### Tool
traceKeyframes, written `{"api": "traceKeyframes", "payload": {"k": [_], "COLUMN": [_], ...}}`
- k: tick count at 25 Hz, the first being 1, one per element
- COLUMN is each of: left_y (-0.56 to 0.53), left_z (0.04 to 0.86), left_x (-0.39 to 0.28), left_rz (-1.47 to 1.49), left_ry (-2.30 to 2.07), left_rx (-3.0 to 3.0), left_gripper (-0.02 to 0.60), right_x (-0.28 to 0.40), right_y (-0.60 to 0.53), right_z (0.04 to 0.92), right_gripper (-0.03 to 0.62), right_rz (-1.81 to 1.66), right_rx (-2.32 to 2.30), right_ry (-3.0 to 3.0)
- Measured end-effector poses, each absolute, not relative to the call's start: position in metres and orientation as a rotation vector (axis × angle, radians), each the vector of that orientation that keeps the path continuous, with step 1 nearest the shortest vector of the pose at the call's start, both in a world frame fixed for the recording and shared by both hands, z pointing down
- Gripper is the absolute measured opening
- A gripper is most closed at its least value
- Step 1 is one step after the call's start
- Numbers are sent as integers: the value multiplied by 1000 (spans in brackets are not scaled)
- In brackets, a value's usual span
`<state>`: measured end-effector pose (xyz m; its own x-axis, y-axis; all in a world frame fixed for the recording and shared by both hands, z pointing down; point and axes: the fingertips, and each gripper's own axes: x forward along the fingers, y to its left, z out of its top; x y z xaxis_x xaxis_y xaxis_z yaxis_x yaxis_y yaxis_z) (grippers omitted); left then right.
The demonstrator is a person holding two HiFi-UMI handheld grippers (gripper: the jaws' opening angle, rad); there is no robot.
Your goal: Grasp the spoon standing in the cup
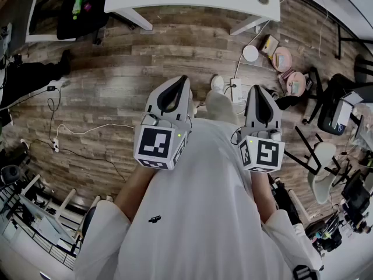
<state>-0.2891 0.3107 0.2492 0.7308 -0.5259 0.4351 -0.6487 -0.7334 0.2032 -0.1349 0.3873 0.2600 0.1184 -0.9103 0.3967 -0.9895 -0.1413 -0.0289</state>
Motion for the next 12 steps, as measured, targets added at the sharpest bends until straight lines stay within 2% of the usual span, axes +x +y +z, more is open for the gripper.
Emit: {"api": "traceKeyframes", "payload": {"k": [12], "left_y": [338], "left_z": [226], "left_x": [-240], "left_rz": [511], "left_ry": [-970], "left_rx": [2581], "left_gripper": [-3], "right_x": [-93], "right_y": [398], "right_z": [235], "right_gripper": [5], "right_rz": [489], "right_rx": [2125], "right_ry": [-1971]}}
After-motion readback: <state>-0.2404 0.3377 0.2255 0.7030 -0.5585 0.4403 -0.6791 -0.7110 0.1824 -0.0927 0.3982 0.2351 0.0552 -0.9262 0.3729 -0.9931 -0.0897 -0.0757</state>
